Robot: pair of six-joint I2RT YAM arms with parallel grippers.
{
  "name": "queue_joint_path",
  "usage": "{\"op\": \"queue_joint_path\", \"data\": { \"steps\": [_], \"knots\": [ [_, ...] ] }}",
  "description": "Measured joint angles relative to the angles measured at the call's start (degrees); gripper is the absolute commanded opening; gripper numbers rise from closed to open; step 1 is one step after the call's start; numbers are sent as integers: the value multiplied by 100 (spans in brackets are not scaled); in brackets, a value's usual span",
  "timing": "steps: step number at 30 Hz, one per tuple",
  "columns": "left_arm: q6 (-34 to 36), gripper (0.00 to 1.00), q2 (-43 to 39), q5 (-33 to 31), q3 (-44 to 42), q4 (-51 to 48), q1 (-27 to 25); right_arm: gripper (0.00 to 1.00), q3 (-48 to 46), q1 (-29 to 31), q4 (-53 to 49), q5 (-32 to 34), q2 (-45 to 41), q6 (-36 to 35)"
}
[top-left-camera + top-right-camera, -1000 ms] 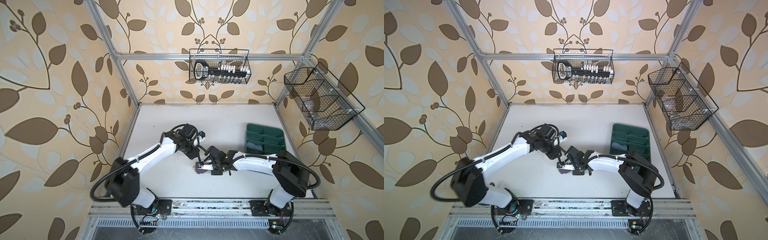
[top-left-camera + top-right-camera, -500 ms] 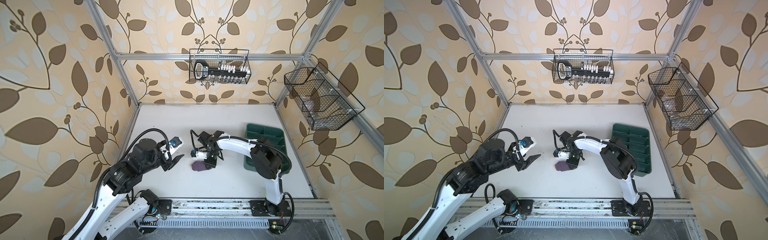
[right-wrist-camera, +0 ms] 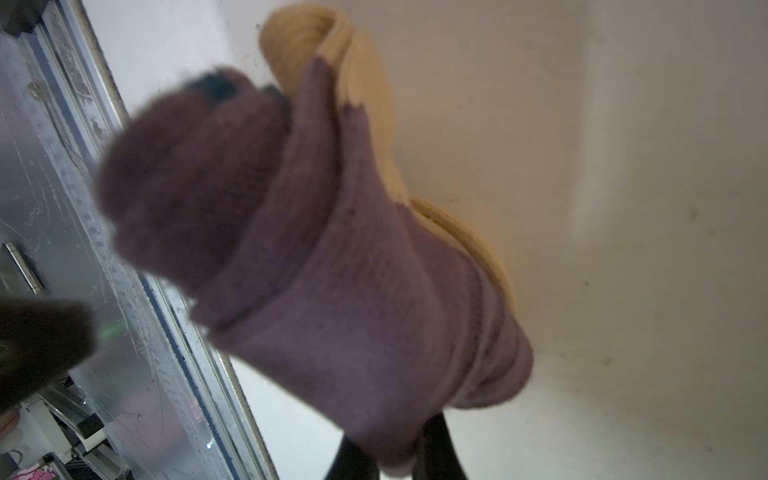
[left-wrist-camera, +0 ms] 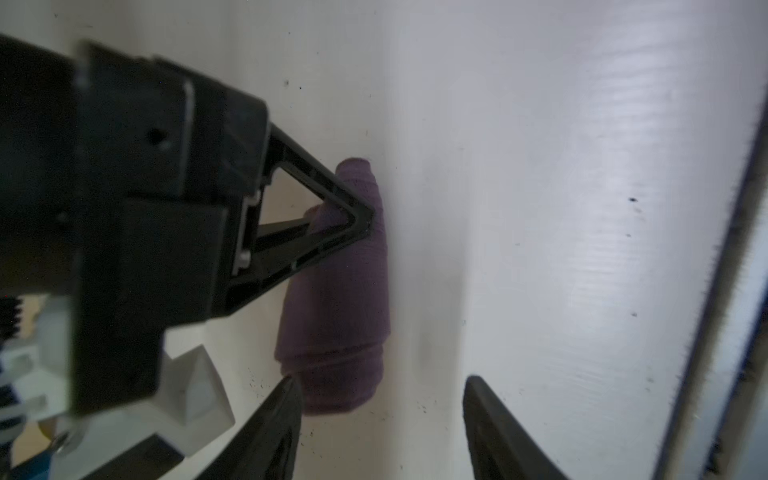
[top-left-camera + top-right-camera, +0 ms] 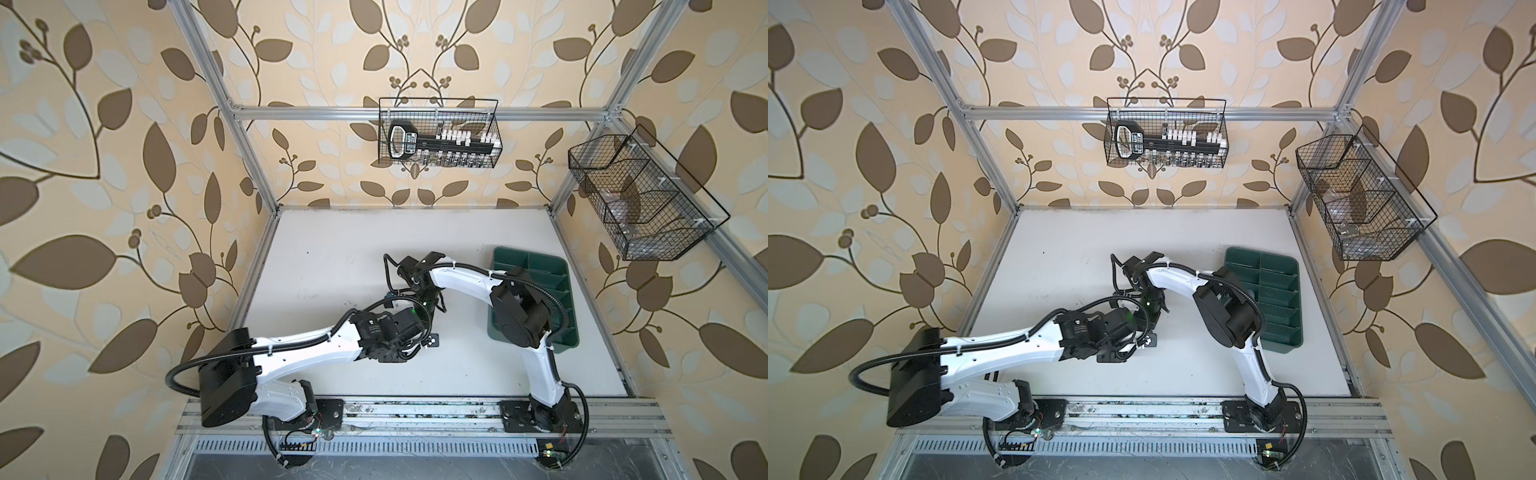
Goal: Roll the socks
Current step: 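Lift the rolled purple sock with the left gripper while the right withdraws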
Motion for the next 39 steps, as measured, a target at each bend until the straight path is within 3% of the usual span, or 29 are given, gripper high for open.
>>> {"op": "queue_joint_path", "data": {
  "steps": [8,12,18,21,24,28,31,35,36,39],
  "knots": [
    [70,59,1058,-754,-42,822,-13,0,9,-98,-17,-85,24,-74],
    [24,41,1480,-1222,-35,1143,-26,0,7,-109,2,-101,24,-79],
    [-85,2,1718,-1707,20,1281,-68,0,-83,-140,109,-122,-50,-81],
    [-98,0,1696,-1714,26,1298,-63,1,-310,-166,341,-70,-254,-61],
    [-149,0,1589,-1320,101,1189,24,9,-721,-219,745,46,-678,0],
    [-173,0,1220,-105,422,758,321,21,-1309,-385,1220,216,-1698,223],
    [-393,0,776,885,542,374,669,23,-1635,-699,1668,529,-2662,446],
    [-586,0,186,1665,557,-153,957,25,-2070,-1360,2474,837,-3945,883],
    [-625,0,68,1786,557,-247,990,28,-2229,-1515,2712,898,-4280,1021],
    [-708,0,-184,1939,555,-407,1025,49,-2726,-1888,3353,1088,-5226,1502]
  ]
}}
